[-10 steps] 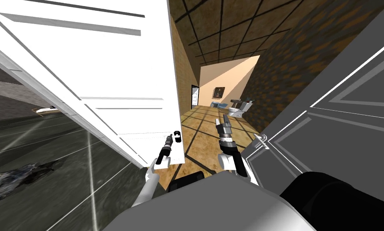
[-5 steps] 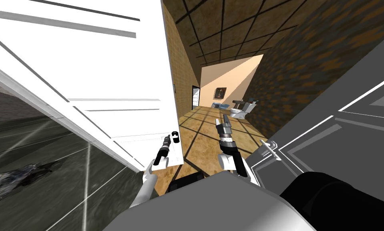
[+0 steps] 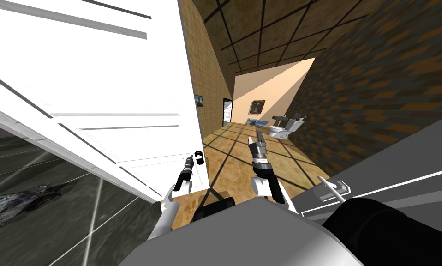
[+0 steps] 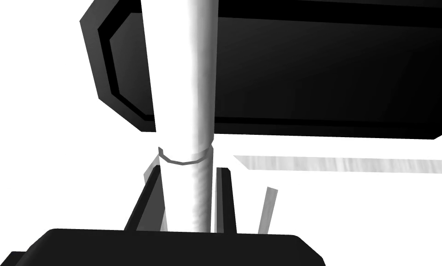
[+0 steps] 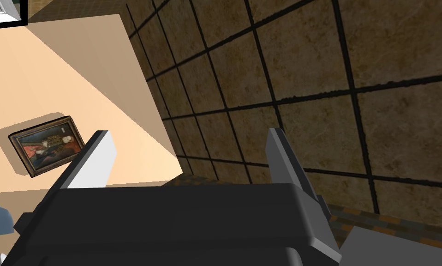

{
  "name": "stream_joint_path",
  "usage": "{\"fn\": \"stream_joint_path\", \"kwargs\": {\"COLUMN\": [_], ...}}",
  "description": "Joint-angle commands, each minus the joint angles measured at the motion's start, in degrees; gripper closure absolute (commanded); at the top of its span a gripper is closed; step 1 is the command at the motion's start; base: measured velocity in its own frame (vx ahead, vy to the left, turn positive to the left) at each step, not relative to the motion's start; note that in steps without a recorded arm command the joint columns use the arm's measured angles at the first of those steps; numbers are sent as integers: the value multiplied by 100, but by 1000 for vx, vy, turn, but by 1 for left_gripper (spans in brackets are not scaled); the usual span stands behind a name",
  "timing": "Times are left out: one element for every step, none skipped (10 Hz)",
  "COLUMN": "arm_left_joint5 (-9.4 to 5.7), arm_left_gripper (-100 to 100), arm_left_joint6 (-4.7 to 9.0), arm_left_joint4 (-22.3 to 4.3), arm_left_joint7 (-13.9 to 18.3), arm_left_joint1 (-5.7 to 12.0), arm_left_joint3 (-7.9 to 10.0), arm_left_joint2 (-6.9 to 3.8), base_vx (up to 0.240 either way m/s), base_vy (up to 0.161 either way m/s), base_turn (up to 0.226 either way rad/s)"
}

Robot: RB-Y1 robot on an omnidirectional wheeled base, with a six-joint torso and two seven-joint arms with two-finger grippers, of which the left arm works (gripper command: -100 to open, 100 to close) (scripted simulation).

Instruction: Push the door open

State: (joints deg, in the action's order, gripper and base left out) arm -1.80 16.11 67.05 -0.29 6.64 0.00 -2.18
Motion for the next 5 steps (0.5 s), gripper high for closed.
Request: {"fn": "stream_joint_path", "kwargs": {"arm_left_joint5": [-12, -20, -17, -36, -40], "arm_left_gripper": [100, 100, 100, 100, 100], "arm_left_joint6": [24, 24, 2, 11, 10], "arm_left_joint4": [23, 26, 40, 57, 61], "arm_left_joint7": [-18, -32, -24, -45, -51], "arm_left_joint1": [9, 5, -14, -21, -25], "arm_left_joint3": [95, 159, 141, 264, 291], "arm_left_joint2": [29, 72, 36, -21, -31], "base_vx": [161, 157, 76, 133, 185], "base_vy": [-144, -134, -48, -59, -69], "base_turn": [66, 91, 52, 47, 67]}}
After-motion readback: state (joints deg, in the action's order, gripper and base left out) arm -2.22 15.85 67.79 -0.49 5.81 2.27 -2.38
